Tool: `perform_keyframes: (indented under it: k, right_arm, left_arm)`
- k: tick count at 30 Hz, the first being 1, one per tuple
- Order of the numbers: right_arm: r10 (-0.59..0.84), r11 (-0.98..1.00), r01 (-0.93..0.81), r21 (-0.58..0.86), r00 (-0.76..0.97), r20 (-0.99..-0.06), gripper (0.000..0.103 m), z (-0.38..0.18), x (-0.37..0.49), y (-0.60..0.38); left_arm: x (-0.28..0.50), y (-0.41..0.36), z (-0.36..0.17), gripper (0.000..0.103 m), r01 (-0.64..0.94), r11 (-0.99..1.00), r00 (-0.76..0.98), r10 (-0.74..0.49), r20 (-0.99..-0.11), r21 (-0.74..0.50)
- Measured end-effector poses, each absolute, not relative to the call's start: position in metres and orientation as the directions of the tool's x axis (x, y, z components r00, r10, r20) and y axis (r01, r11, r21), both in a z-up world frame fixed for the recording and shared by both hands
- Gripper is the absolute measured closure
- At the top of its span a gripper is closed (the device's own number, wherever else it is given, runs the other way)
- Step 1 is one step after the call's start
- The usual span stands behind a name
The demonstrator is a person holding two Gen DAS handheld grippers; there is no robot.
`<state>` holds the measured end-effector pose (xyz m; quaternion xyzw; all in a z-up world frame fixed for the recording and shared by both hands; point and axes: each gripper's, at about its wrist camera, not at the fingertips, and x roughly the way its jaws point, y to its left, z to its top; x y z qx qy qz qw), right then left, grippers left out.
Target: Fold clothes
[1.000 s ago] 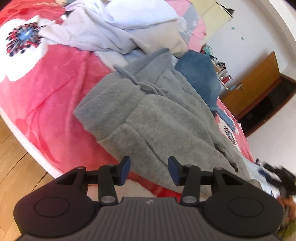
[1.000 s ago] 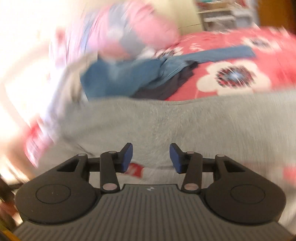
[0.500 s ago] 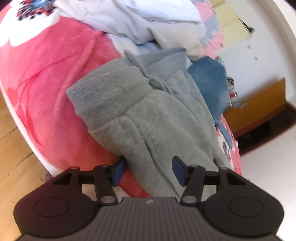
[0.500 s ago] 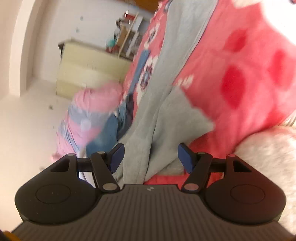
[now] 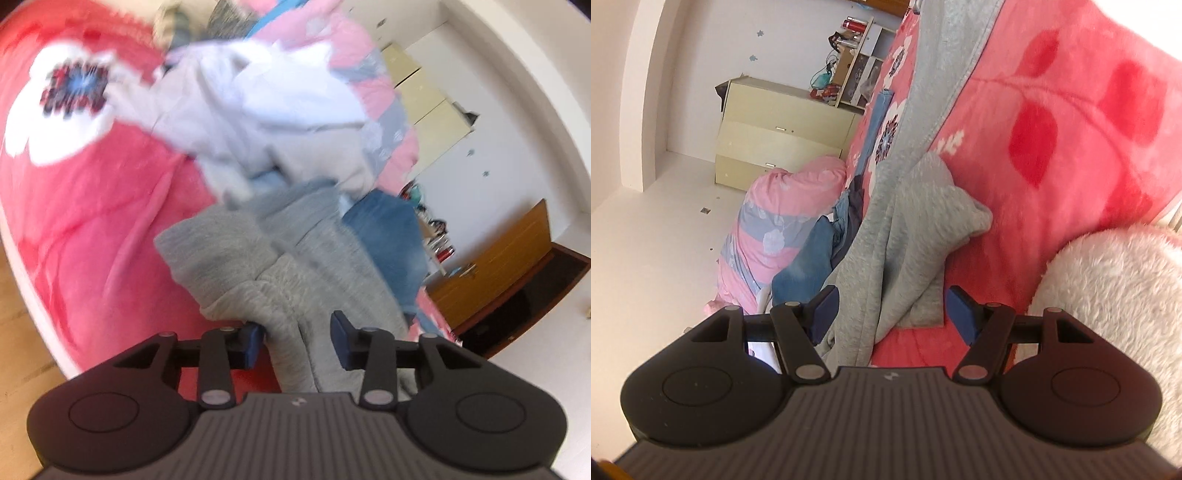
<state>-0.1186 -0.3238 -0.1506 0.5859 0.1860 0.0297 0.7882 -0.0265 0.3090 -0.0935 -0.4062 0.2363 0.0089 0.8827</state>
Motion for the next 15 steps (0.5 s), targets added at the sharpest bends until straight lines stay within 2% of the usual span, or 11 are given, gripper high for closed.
perform_keyframes:
  k: [3,5,7,10,15]
  right_arm:
    - [0.263,0.300,0.175,0.938,0.930,-0.258,0.039,-0.152,-0.120,-0.324]
    - [0.261,0.299,0.177,0.938,0.930,-0.258,0.039,-0.152,-0.123,-0.325]
    - [0.256,0.309,0.181,0.934,0.930,-0.265,0.039,-0.149,-0.125,-0.325]
    - [0.242,0.333,0.188,0.924,0.930,-0.277,0.039,-0.143,-0.126,-0.324]
    - [0.212,0.408,0.195,0.892,0.930,-0.301,0.039,-0.127,-0.130,-0.320]
  left_arm:
    - [-0.016,0.309,-0.108,0.067,-0.253,0.681,0.843,-0.193,-0.502,-0.687]
    - [-0.012,0.299,-0.103,0.081,-0.251,0.750,0.833,-0.154,-0.531,-0.612]
    - [-0.013,0.292,-0.090,0.094,-0.229,0.789,0.847,-0.127,-0.516,-0.570]
    - [-0.021,0.295,-0.055,0.096,-0.207,0.783,0.887,-0.103,-0.451,-0.586]
    - [-0.019,0.323,-0.032,0.096,-0.267,0.761,0.868,-0.076,-0.491,-0.591]
